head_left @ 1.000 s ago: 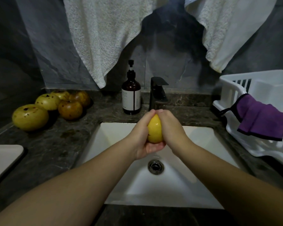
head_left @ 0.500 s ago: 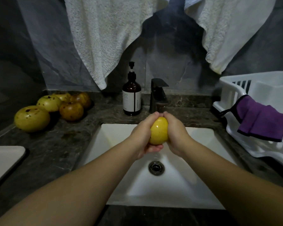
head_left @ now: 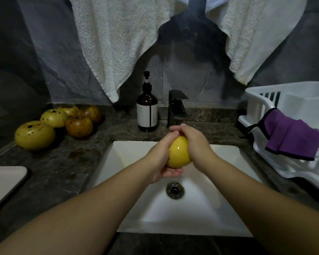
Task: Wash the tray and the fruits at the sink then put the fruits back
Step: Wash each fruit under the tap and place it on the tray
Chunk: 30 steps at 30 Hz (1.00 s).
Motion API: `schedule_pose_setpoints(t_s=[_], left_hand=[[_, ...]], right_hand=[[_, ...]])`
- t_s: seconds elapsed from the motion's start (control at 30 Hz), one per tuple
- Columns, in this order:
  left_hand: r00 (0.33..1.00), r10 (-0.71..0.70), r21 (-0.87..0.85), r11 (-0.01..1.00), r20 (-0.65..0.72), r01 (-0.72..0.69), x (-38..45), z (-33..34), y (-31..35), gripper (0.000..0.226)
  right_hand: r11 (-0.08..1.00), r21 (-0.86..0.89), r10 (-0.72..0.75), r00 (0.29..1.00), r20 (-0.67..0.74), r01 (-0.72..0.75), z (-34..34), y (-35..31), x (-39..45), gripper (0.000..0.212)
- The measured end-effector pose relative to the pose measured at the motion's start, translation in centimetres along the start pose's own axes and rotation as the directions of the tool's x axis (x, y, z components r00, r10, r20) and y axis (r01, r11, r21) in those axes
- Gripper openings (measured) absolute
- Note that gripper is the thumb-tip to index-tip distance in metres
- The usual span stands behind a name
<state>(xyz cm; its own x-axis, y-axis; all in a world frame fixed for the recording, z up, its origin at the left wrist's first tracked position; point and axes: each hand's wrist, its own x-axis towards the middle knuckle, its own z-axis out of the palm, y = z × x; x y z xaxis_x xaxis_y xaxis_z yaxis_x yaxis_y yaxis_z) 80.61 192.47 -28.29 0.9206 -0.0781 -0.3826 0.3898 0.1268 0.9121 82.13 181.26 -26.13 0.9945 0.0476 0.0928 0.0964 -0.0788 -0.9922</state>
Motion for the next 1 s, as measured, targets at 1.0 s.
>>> schedule_pose_setpoints(t_s=[1.0], left_hand=[[0.996,-0.079,-0.125,0.989,0.044,0.084,-0.1,-0.4,-0.1,0.071]], right_hand=[[0.960,-0.217,-0.173,0.985,0.024,0.174,0.5,1.9,0.3,0.023]])
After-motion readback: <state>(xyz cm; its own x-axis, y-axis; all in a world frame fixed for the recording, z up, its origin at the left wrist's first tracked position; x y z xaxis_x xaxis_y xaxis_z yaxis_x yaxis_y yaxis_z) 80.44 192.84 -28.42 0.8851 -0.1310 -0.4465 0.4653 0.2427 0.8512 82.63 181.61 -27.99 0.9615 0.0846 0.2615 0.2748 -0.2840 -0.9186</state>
